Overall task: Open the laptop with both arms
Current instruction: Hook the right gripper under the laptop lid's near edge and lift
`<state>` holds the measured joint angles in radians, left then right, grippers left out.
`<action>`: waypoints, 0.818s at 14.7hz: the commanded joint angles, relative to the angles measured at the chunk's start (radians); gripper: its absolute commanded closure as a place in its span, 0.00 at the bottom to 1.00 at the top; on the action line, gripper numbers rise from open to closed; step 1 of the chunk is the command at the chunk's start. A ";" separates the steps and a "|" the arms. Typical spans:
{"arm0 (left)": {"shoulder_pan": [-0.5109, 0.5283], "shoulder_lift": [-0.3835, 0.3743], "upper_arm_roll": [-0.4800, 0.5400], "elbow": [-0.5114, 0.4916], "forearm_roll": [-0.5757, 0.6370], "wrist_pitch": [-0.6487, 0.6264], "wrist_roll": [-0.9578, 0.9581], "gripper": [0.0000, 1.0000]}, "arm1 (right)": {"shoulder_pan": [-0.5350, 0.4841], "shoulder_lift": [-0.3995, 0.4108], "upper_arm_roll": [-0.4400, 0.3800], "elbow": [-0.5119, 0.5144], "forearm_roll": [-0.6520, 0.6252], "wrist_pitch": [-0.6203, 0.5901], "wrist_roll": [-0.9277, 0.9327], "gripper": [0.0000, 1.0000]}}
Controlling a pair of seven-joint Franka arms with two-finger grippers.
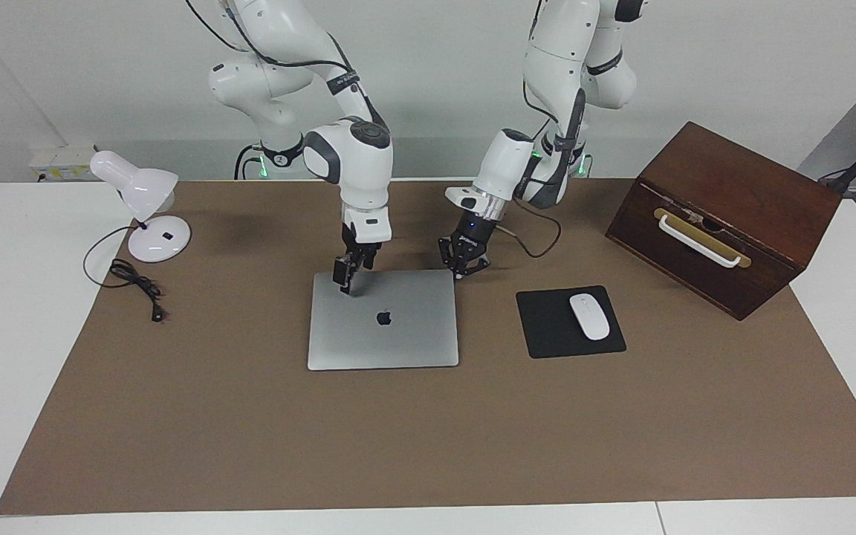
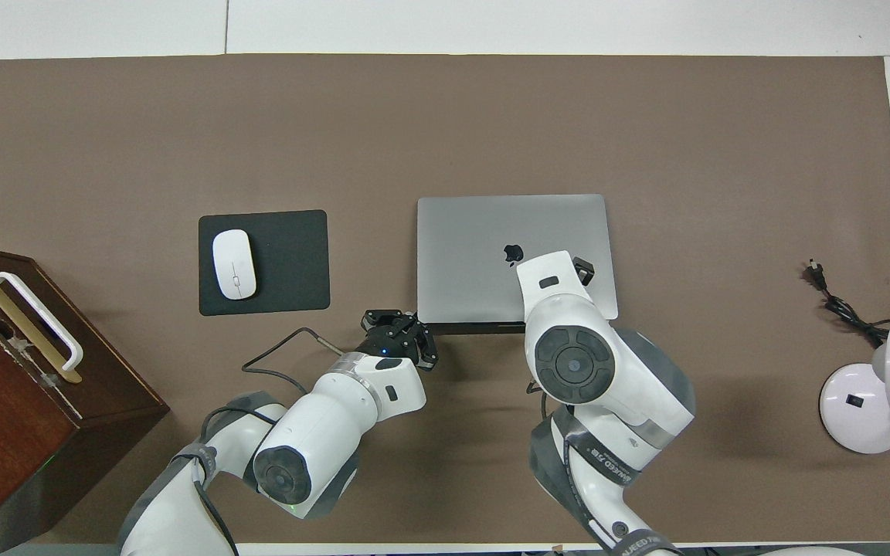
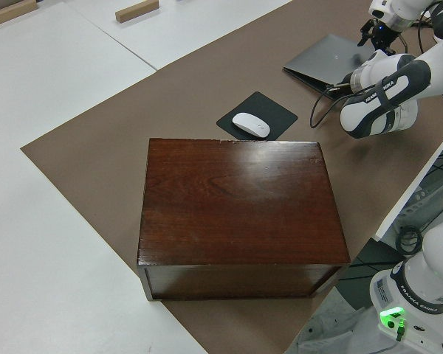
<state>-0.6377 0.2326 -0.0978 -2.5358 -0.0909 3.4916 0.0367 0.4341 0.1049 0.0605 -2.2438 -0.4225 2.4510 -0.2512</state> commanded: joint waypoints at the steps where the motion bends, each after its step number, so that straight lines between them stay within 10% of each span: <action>1: 0.012 -0.019 0.001 -0.024 0.019 0.015 0.009 1.00 | -0.031 0.027 0.005 0.021 -0.057 0.037 0.003 0.00; 12: 0.010 0.008 0.001 0.006 0.019 0.014 0.011 1.00 | -0.038 0.039 0.005 0.084 -0.091 0.008 -0.008 0.00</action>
<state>-0.6351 0.2336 -0.0978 -2.5361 -0.0902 3.4956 0.0384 0.4292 0.1081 0.0682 -2.2293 -0.4667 2.4355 -0.2513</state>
